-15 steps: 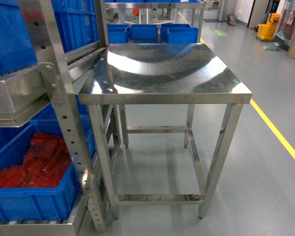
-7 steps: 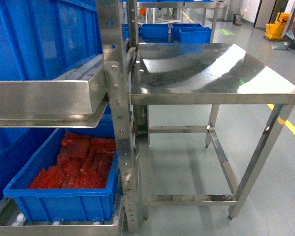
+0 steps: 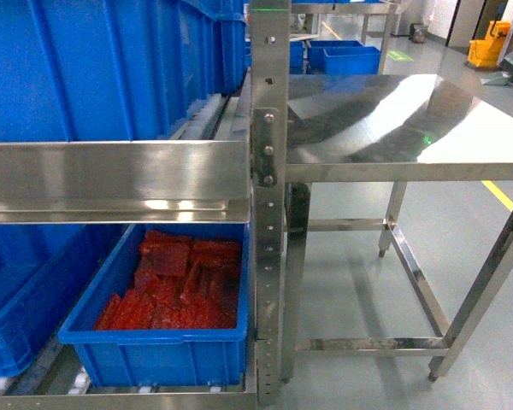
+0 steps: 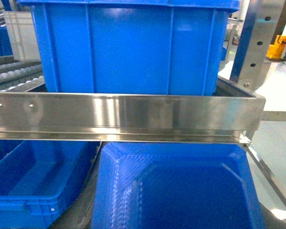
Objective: Sort blue parts and orange caps into right shelf containers
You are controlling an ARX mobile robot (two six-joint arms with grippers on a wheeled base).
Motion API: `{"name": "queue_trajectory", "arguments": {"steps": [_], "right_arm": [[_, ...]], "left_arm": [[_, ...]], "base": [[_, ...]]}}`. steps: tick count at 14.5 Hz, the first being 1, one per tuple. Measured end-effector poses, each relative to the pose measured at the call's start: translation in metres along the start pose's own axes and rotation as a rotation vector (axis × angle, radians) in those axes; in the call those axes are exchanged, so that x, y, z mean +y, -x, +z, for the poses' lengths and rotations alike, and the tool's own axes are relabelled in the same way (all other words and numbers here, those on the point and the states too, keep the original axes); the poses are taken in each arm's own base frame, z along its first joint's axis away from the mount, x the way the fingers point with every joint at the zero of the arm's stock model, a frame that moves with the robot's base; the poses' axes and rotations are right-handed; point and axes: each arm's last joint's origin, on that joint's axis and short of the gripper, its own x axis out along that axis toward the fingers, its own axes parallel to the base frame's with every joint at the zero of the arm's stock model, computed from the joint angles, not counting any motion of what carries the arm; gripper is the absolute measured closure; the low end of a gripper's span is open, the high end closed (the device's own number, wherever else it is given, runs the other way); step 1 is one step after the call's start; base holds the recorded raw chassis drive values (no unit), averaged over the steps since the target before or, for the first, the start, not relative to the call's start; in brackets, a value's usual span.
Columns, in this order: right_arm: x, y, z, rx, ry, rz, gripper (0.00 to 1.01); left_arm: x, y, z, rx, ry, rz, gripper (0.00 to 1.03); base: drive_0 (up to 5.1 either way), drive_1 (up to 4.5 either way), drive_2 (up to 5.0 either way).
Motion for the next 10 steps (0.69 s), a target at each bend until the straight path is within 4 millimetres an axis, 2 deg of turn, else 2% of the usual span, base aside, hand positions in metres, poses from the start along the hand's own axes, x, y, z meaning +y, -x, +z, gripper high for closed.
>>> {"name": "queue_trajectory", "arguments": {"steps": [10], "right_arm": [[0.0,0.0,0.0001,-0.001,0.0,0.0,0.58]], "left_arm": [[0.0,0.0,0.0001,-0.002,0.0,0.0,0.62]], "base": [[-5.0,2.4,2.4]]}}
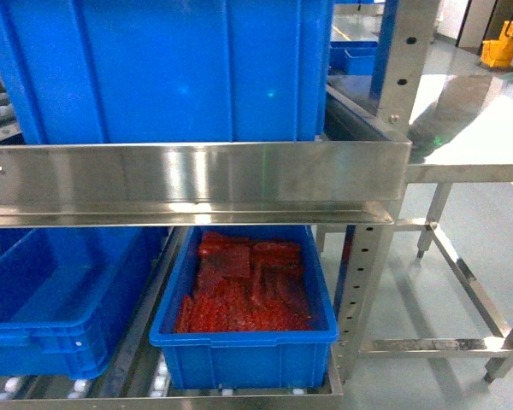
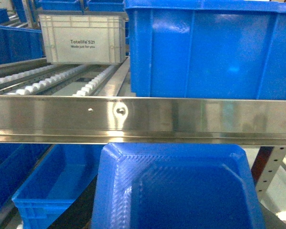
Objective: Sort blue parts and orange caps into right shelf containers
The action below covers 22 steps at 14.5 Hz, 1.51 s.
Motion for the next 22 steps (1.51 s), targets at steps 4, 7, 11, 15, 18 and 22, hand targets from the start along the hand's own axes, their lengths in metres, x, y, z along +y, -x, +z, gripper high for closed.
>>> {"name": "queue_trajectory", "arguments": {"steps": [4,7,11,15,18,22], "right_arm": [[0.0,0.0,0.0,0.0,0.0,0.0,0.58],[0.0,0.0,-0.0002,0.002,0.0,0.0,0.58],[0.0,0.0,0.0003,-0.003,0.0,0.0,0.58],[0.0,0.0,0.0001,-0.001,0.0,0.0,0.58],[0.0,0.0,0.0,0.0,0.0,0.0,0.58],[0.0,0.0,0.0003,-0.003,0.0,0.0,0.58]], "left_arm": [[0.0,0.0,-0.0002,0.002,0.0,0.001,0.62],[0.0,0.0,-0.0003,0.003,0.0,0.0,0.62],[0.0,0.0,0.0002,-0.002,0.0,0.0,0.62],[0.0,0.0,-0.0001,0.002,0.0,0.001,0.62],[0.0,0.0,-0.0001,0.001,0.0,0.001,0.62],[0.0,0.0,-0.0001,0.001,0.0,0.0,0.62]], "base": [[-5.0,2.38,2.4],[-5.1,2.35,2.4],[-5.1,2.35,2.4],[-5.1,2.3,2.3],[-4.9,2.48,2.5],[-4.9,2.5,2.5]]}}
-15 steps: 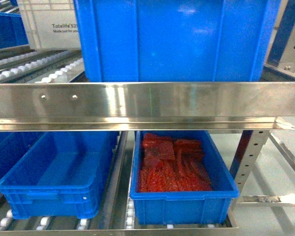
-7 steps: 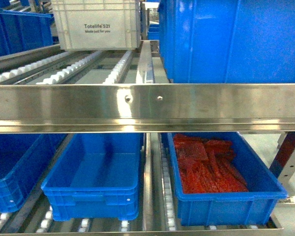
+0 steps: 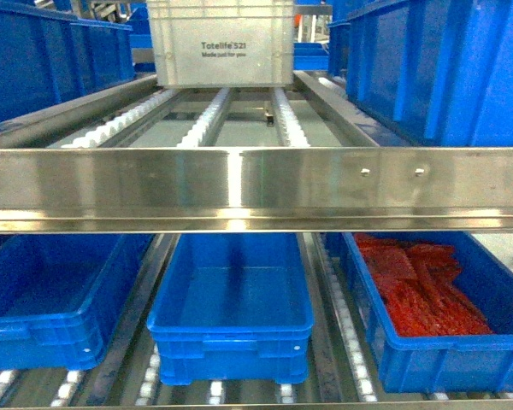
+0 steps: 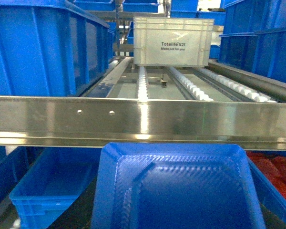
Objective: Sort blue parts and orange caps into right shelf containers
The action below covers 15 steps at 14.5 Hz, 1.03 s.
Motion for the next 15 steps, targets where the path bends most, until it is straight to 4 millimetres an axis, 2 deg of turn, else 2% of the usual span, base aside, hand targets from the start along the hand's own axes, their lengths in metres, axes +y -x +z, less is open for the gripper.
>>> {"name": "queue_trajectory", "arguments": {"steps": [11,15], "right_arm": [[0.0,0.0,0.0,0.0,0.0,0.0,0.58],[0.0,0.0,-0.0004,0.005,0.0,0.0,0.58]], "left_arm": [[0.0,0.0,0.0001,-0.001,0.0,0.0,0.62],[0.0,0.0,-0.0001,0.002,0.0,0.0,0.62]], "base": [[-4.9,2.47,2.5],[-4.6,1.16,3.8]]}}
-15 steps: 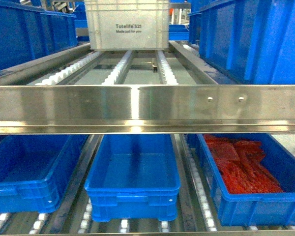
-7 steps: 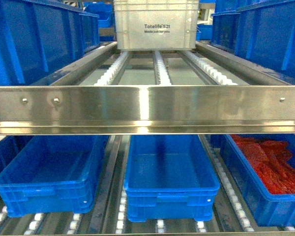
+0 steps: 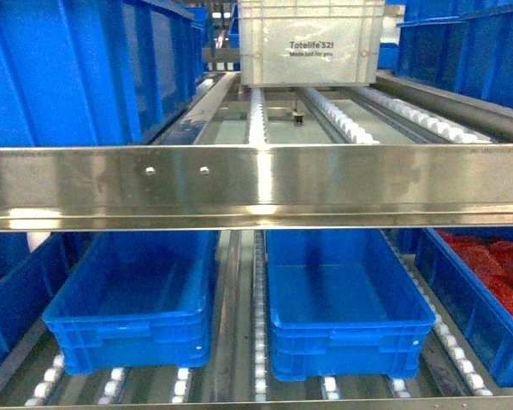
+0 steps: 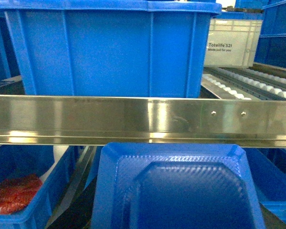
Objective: Sort blue parts and orange caps into right shelf containers
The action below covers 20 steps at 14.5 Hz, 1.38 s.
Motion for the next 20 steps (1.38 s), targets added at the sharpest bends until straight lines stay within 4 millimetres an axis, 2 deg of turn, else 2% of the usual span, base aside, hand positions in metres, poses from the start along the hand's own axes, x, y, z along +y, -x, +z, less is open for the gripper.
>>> {"name": "queue_trajectory", "arguments": {"steps": [2,20], "right_arm": [[0.0,0.0,0.0003,-0.003,0.0,0.0,0.58],[0.0001,0.0,0.0003,-0.003,0.0,0.002,0.58]], "left_arm": [[0.0,0.0,0.0,0.0,0.0,0.001,0.62],[0.0,0.0,0.0003,-0.004,0.0,0.001,0.62]], "base": [[-4.6,1.1,3.8],[0.0,0.0,0.0]]}}
